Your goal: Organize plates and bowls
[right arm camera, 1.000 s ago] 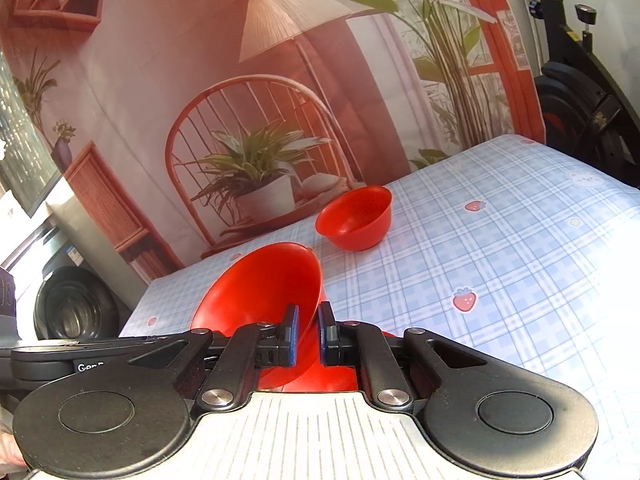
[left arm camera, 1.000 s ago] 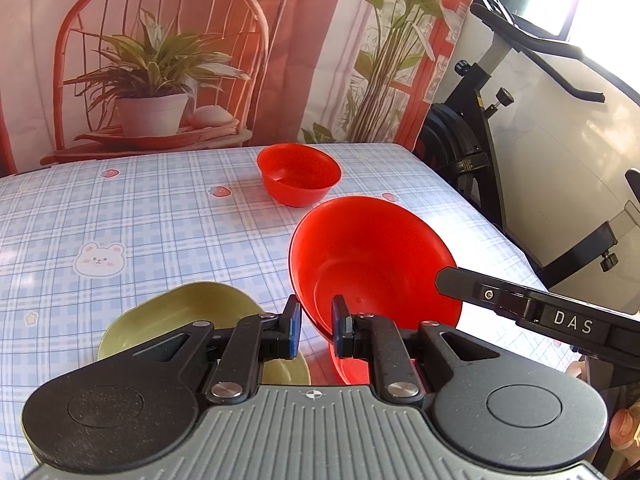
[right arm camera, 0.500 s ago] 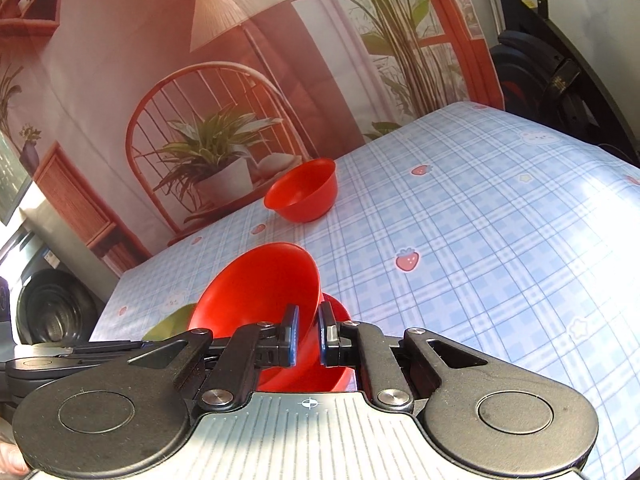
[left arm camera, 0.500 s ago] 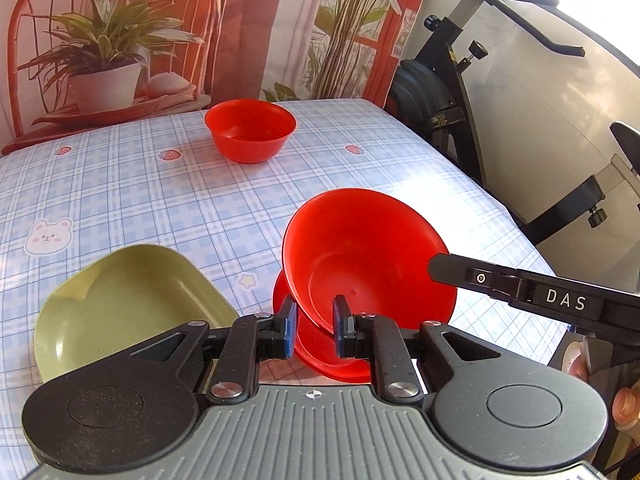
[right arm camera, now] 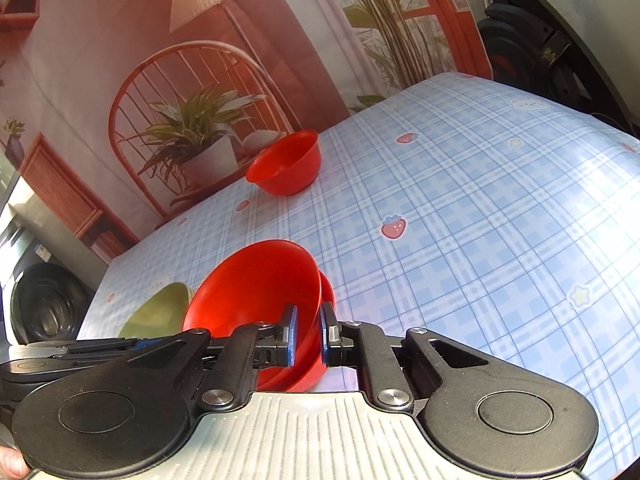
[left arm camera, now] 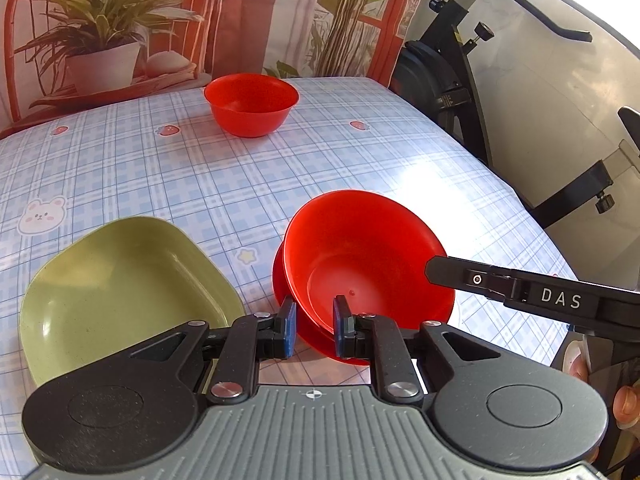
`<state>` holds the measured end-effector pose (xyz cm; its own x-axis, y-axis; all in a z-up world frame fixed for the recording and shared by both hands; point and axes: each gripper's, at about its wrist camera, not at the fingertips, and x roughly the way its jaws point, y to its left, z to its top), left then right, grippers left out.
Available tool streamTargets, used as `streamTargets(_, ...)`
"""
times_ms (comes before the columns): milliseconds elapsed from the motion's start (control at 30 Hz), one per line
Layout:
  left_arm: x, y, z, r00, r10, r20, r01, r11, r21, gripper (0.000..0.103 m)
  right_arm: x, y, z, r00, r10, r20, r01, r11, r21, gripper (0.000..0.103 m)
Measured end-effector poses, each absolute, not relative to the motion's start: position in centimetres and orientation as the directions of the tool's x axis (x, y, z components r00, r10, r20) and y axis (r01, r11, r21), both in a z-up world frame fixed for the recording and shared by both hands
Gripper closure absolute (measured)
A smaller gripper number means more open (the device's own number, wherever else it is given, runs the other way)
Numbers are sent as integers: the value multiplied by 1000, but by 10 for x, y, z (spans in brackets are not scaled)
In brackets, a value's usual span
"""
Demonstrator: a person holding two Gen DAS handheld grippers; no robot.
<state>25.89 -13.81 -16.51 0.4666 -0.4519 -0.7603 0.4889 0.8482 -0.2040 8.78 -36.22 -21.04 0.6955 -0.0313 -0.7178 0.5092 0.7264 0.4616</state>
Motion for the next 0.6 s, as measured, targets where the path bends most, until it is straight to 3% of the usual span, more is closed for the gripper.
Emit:
streamTargets(200,260,-135,-167,478,-453,-753,474,854,-213,80,89,-361,-212,685,-34,-727,514,730,450,87)
streamTargets(267,260,-133,-167,486,-445,-752,464,861,-210,70,89,-361,-212,685,-41,-727,517,731,446,86)
streamTargets(600,264,-118,-155,544,-443,-712,424,878,-223,70,90,-369,-196,710,-120,-693,509,768,389,86)
